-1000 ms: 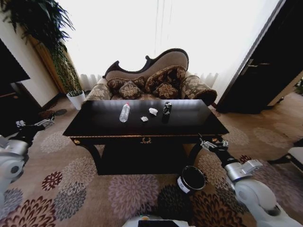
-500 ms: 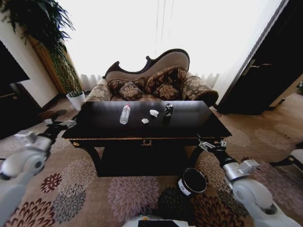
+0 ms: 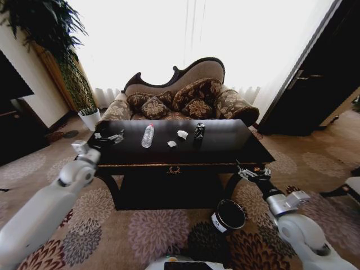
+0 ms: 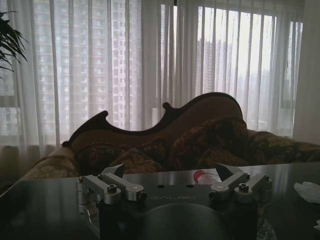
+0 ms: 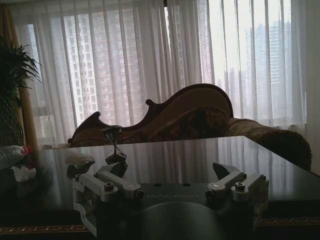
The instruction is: Move to the front of the table and place the trash on the table into the trash bin.
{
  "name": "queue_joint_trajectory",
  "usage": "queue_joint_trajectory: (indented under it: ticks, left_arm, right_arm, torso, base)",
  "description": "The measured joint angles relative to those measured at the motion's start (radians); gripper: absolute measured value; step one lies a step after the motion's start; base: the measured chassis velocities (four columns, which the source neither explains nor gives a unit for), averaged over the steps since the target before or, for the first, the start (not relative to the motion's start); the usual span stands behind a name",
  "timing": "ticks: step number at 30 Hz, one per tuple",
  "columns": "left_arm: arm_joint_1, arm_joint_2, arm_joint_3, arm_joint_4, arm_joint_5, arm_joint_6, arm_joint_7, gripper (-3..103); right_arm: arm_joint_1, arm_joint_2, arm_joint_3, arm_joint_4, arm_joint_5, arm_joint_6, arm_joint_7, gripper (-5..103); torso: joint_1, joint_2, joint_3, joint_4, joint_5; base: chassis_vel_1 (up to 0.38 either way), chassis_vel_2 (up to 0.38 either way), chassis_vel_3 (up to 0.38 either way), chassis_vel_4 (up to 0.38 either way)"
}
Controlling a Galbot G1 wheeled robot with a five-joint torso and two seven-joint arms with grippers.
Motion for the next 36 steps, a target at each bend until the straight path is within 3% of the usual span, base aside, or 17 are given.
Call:
queue_joint_trajectory:
  ticks: [3,13,22,36]
  left_arm:
    - [-0.048,-0.035,0.076,0.035,0.026,0.0,-0.005,100]
    - [-0.141,-0.13,0.202,0.112,0.062,-0.008,-0.01,100]
    - [-0.151,-0.19,0.252,0.128,0.093,-0.022,-0.013,100]
    - [-0.111,-0.203,0.257,0.142,0.139,-0.038,-0.014,100]
  right_arm:
    - [0.008,-0.001,-0.004,-0.007,-0.005,0.0,0.0,100]
    - [0.009,0.003,-0.005,-0.034,-0.014,0.007,-0.007,100]
    - [0.012,0.001,-0.006,-0.057,-0.013,0.02,-0.015,100]
    - [0.01,-0.002,0.0,-0.058,-0.005,0.026,-0.016,100]
  torso:
    - [0.0,0.0,0.0,0.0004,-0.0001]
    - [0.0,0.0,0.0,0.0001,0.0]
    - [0.0,0.0,0.0,0.0,0.0]
    - [0.0,0.0,0.0,0.0001,-0.0001]
  base:
    - [0.0,0.0,0.0,0.0]
    - [0.0,0.0,0.0,0.0]
    - [0.0,0.0,0.0,0.0]
    - [0.0,0.0,0.0,0.0]
